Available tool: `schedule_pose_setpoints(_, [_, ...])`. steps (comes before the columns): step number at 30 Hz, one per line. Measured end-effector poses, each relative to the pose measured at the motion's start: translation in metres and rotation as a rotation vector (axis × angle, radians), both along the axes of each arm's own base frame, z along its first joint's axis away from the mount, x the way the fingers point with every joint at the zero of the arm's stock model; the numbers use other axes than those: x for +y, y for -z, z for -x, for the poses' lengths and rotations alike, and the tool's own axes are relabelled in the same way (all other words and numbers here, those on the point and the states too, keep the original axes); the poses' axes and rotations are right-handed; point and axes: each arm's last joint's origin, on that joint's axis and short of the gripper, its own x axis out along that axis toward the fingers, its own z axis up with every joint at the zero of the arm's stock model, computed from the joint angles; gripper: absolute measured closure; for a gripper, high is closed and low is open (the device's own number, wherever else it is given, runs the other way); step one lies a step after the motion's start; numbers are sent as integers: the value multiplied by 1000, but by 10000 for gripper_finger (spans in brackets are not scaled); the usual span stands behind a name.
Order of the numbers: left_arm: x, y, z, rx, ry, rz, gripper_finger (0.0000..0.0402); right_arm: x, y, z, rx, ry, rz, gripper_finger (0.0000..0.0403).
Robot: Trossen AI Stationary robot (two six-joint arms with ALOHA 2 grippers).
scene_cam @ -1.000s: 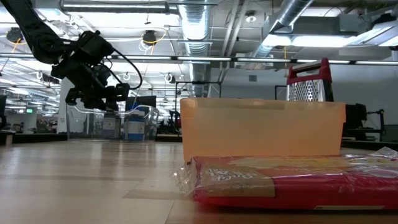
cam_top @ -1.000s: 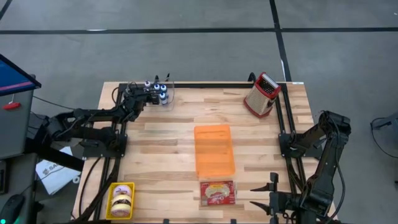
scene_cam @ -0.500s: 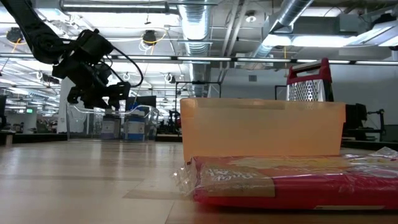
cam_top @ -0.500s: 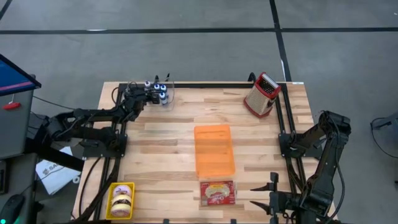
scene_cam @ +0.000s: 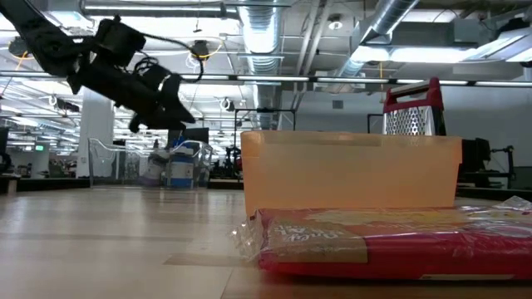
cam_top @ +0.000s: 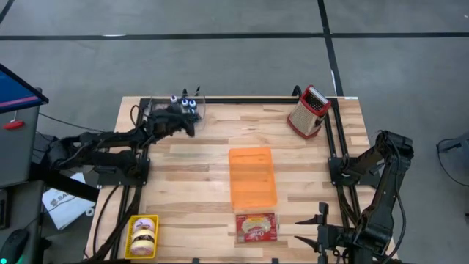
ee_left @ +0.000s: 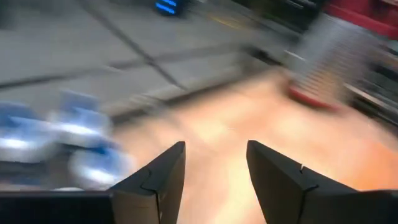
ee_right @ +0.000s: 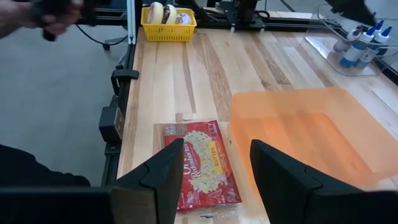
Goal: Pick & Place Food Item
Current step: Put the popcorn bag into the orange bin
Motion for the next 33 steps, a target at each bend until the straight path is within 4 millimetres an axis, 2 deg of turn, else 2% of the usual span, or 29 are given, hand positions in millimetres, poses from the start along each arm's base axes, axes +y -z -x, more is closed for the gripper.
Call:
schedule_pose_setpoints(8, [-63,-8,-13,-45,747,167,263,-1,0,-2,0,14,-9,226])
schedule_pose_setpoints(10, [-80,-13,-15,-64,860,146,268,-2,0,-3,0,19,-9,226])
schedule_pose_setpoints(13, [-94,-22,-13,-81,898,41,270,-3,0,-5,2,25,-1,226])
schedule_pose_setpoints(18, [-103,-34,-6,-103,815,-98,264,-5,0,-9,2,36,-2,226])
schedule_pose_setpoints(27, [-107,-34,-4,-81,807,-119,262,-5,0,-8,3,33,-6,226])
schedule_pose_setpoints(30, [-124,-25,-9,-25,919,-97,261,-5,0,-8,4,37,-10,226])
schedule_pose_setpoints(33, [-154,-7,-16,89,1011,-102,261,-5,0,-8,4,36,-10,226])
